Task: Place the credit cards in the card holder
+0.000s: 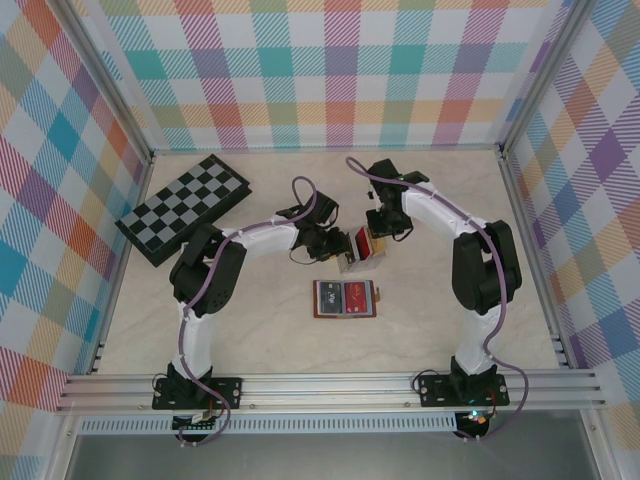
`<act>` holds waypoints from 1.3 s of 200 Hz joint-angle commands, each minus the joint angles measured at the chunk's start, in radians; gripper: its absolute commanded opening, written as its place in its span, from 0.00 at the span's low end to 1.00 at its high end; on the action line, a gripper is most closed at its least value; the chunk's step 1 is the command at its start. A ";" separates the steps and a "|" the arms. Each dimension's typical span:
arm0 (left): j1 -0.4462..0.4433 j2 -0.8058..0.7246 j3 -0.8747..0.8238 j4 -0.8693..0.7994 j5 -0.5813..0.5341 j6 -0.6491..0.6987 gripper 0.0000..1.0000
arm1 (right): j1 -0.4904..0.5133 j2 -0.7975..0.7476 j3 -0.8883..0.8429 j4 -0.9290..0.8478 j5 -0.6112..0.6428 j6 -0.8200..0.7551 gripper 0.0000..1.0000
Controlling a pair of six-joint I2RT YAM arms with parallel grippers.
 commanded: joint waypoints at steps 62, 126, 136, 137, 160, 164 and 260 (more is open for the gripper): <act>-0.002 0.017 -0.009 -0.044 -0.001 0.017 0.29 | -0.004 -0.035 0.022 -0.039 0.035 -0.010 0.14; -0.002 0.018 -0.008 -0.050 -0.003 0.020 0.29 | -0.004 -0.059 0.017 -0.041 0.062 -0.009 0.11; -0.002 0.017 -0.009 -0.050 -0.004 0.019 0.29 | -0.004 -0.059 0.021 -0.044 0.063 -0.011 0.11; -0.002 0.016 -0.010 -0.049 -0.004 0.019 0.29 | -0.004 -0.059 0.021 -0.044 0.063 -0.011 0.11; -0.002 0.011 -0.008 -0.054 -0.007 0.023 0.29 | -0.004 -0.071 0.018 -0.043 0.055 -0.011 0.08; -0.002 0.011 -0.008 -0.054 -0.007 0.022 0.29 | -0.004 -0.072 0.018 -0.043 0.050 -0.011 0.08; -0.002 -0.039 -0.010 -0.031 0.002 0.027 0.35 | -0.006 -0.208 -0.006 -0.018 -0.142 0.058 0.03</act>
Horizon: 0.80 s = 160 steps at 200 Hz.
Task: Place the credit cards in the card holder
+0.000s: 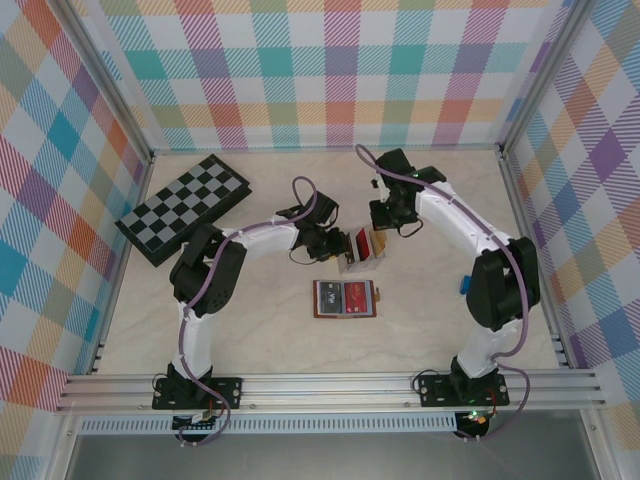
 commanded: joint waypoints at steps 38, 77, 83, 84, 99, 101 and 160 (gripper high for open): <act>0.000 -0.129 -0.031 -0.020 -0.033 0.015 0.48 | -0.015 -0.149 -0.065 0.075 -0.182 0.108 0.03; 0.003 -0.318 -0.120 0.070 -0.059 -0.016 0.61 | -0.067 -0.288 -0.186 0.211 -0.353 0.224 0.03; 0.007 -0.343 -0.140 0.106 -0.036 -0.027 0.61 | -0.076 -0.307 -0.205 0.235 -0.386 0.243 0.03; 0.008 -0.346 -0.143 0.114 -0.032 -0.030 0.61 | -0.078 -0.310 -0.208 0.238 -0.390 0.246 0.03; 0.020 -0.405 -0.202 0.229 0.040 -0.077 0.64 | -0.099 -0.350 -0.251 0.292 -0.453 0.299 0.03; 0.022 -0.410 -0.210 0.248 0.052 -0.084 0.65 | -0.101 -0.354 -0.256 0.300 -0.461 0.304 0.03; 0.059 -0.397 -0.286 0.690 0.373 -0.271 0.66 | -0.149 -0.389 -0.314 0.466 -0.700 0.440 0.04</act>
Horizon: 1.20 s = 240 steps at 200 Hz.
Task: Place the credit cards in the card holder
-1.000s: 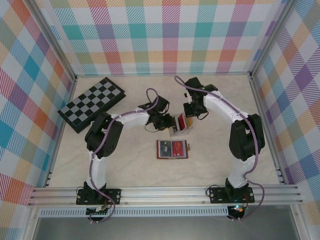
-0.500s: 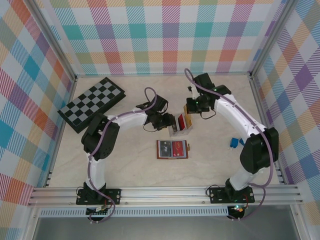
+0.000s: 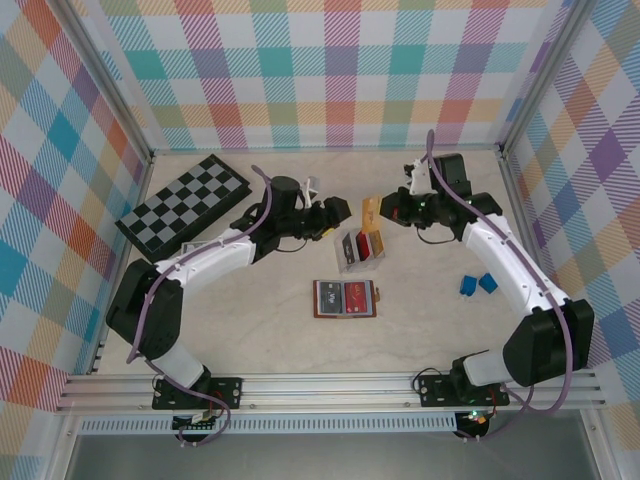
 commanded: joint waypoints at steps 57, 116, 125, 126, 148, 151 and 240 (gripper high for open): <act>0.006 0.038 0.004 0.301 0.209 -0.115 0.32 | -0.024 0.004 -0.026 0.153 -0.235 0.107 0.05; 0.010 0.023 -0.027 0.340 0.182 -0.159 0.02 | -0.053 0.019 -0.045 0.191 -0.339 0.136 0.13; 0.010 0.025 -0.031 0.366 0.187 -0.178 0.00 | -0.057 0.021 -0.055 0.219 -0.366 0.154 0.15; 0.009 0.025 -0.032 0.369 0.189 -0.180 0.00 | -0.057 0.021 -0.056 0.222 -0.369 0.156 0.16; 0.010 0.032 -0.034 0.417 0.212 -0.215 0.00 | -0.065 0.025 -0.072 0.288 -0.421 0.201 0.22; 0.010 0.033 -0.033 0.422 0.213 -0.217 0.00 | -0.065 0.028 -0.073 0.292 -0.427 0.204 0.23; 0.011 0.064 -0.057 0.528 0.226 -0.297 0.01 | -0.069 0.049 -0.089 0.350 -0.534 0.219 0.09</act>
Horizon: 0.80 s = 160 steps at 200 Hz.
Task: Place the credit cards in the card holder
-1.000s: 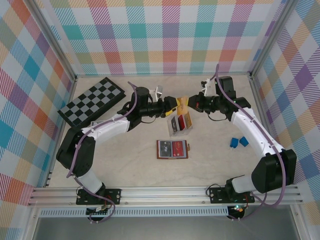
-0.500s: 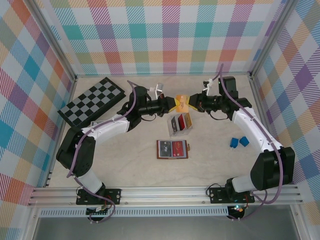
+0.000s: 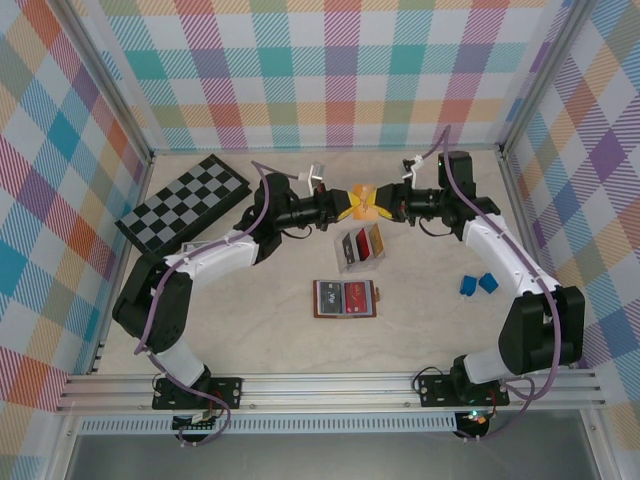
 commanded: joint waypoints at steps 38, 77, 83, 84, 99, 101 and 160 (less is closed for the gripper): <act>0.007 -0.033 -0.041 -0.178 -0.047 0.096 0.29 | 0.009 -0.048 0.000 -0.165 0.089 -0.137 0.03; 0.007 -0.138 -0.045 -0.845 -0.363 0.378 0.52 | 0.085 -0.122 -0.108 -0.382 0.413 -0.268 0.05; 0.007 -0.146 -0.062 -0.896 -0.393 0.386 0.54 | 0.115 -0.126 -0.121 -0.403 0.462 -0.280 0.05; 0.007 -0.146 -0.063 -0.909 -0.398 0.388 0.54 | 0.121 -0.126 -0.123 -0.406 0.473 -0.283 0.05; -0.002 -0.160 -0.111 -0.974 -0.440 0.409 0.56 | 0.218 -0.124 -0.169 -0.425 0.577 -0.278 0.05; -0.004 -0.161 -0.118 -0.978 -0.443 0.410 0.56 | 0.231 -0.123 -0.175 -0.423 0.589 -0.274 0.05; -0.063 -0.095 -0.197 -0.988 -0.432 0.428 0.56 | 0.409 -0.074 -0.299 -0.382 0.817 -0.158 0.05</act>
